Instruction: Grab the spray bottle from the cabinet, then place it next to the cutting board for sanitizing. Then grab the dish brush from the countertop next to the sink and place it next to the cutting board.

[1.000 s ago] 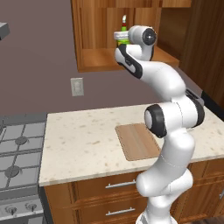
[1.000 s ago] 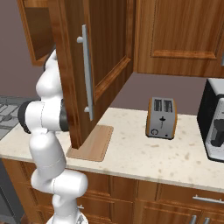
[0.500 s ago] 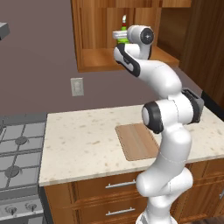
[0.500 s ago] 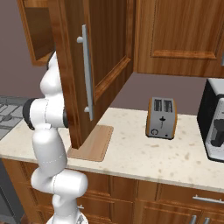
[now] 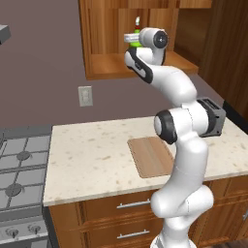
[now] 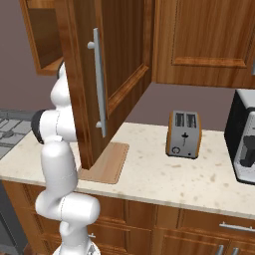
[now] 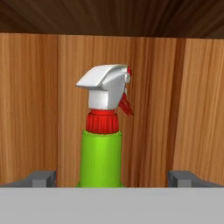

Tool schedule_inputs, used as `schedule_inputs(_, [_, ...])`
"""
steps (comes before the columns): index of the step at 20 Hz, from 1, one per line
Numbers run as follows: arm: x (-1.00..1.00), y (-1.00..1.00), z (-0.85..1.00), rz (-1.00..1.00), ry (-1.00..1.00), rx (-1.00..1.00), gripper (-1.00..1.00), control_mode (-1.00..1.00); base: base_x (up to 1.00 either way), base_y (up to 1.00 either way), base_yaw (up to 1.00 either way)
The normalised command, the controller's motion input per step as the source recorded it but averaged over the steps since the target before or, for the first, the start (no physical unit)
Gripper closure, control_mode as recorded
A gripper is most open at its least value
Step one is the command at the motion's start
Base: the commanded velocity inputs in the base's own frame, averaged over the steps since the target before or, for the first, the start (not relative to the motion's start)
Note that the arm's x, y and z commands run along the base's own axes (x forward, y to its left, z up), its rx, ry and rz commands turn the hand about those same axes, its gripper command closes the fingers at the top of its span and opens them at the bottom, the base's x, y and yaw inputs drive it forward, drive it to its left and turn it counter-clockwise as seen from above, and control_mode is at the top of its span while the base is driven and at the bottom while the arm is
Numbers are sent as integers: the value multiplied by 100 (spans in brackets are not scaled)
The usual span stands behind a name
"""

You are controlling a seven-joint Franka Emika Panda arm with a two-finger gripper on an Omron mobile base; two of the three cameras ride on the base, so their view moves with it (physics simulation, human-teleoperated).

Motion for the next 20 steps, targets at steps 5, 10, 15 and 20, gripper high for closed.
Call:
schedule_inputs(5, [22,0,0,0,0,0,-100,-100,0,0,0])
schedule_inputs(10, [24,0,0,0,0,0,-100,-100,0,0,0])
schedule_inputs(15, [24,0,0,0,0,0,-100,-100,0,0,0])
schedule_inputs(20, [25,0,0,0,0,0,-100,-100,0,0,0])
